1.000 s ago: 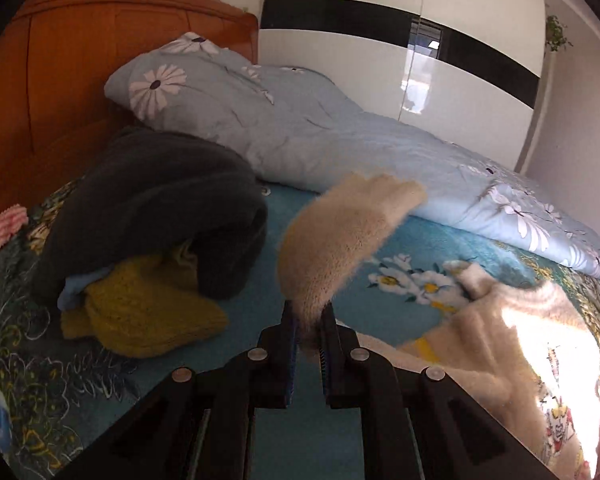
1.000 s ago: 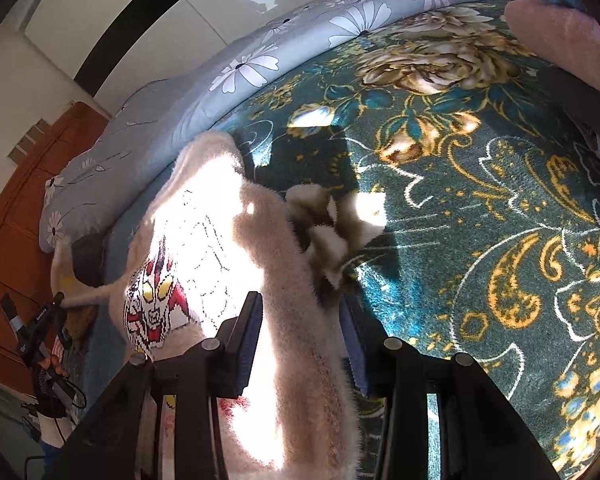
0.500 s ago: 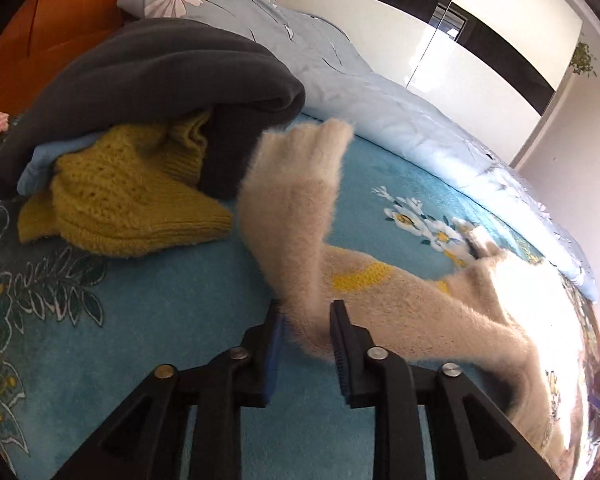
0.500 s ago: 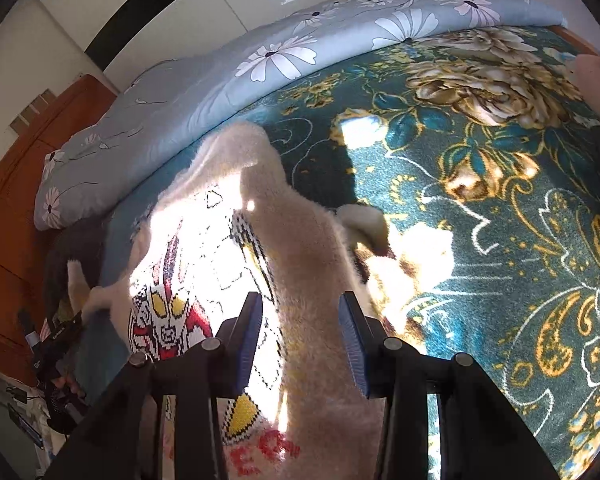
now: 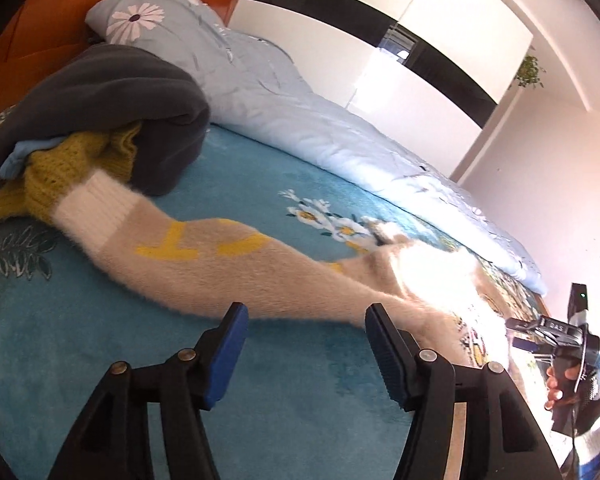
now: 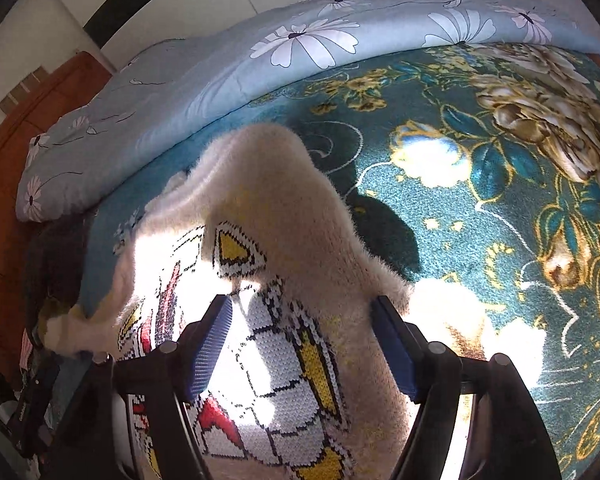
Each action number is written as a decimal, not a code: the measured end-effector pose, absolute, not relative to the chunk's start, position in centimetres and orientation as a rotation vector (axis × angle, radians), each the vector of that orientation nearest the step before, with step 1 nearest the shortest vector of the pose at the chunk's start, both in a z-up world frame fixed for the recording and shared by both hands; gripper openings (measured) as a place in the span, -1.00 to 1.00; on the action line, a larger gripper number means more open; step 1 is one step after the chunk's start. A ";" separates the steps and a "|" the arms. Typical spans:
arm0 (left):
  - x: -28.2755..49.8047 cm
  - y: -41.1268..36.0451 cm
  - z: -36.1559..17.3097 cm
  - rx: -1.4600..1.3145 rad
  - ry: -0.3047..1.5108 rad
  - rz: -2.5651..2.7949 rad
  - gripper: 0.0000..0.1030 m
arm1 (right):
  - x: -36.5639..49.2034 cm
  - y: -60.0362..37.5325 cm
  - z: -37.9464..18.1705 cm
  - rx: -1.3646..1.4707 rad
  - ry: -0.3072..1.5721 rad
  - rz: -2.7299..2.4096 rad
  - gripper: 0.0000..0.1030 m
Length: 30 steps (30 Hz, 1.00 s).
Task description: Fold clothes
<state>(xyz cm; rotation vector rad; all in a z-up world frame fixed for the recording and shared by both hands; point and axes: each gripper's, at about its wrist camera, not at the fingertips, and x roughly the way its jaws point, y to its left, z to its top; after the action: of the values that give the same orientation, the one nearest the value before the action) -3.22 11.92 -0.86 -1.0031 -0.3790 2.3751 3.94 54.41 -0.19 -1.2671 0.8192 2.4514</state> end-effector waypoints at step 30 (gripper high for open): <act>-1.3 14.9 -0.6 -1.135 -0.394 2.132 0.31 | 2.4 53.7 1.8 -1.182 0.731 2.453 -0.53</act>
<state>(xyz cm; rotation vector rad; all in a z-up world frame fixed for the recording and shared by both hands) -1.32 14.90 -0.57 -1.1353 -0.3941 2.1321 2.44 53.68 1.80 -1.1817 0.7311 2.4531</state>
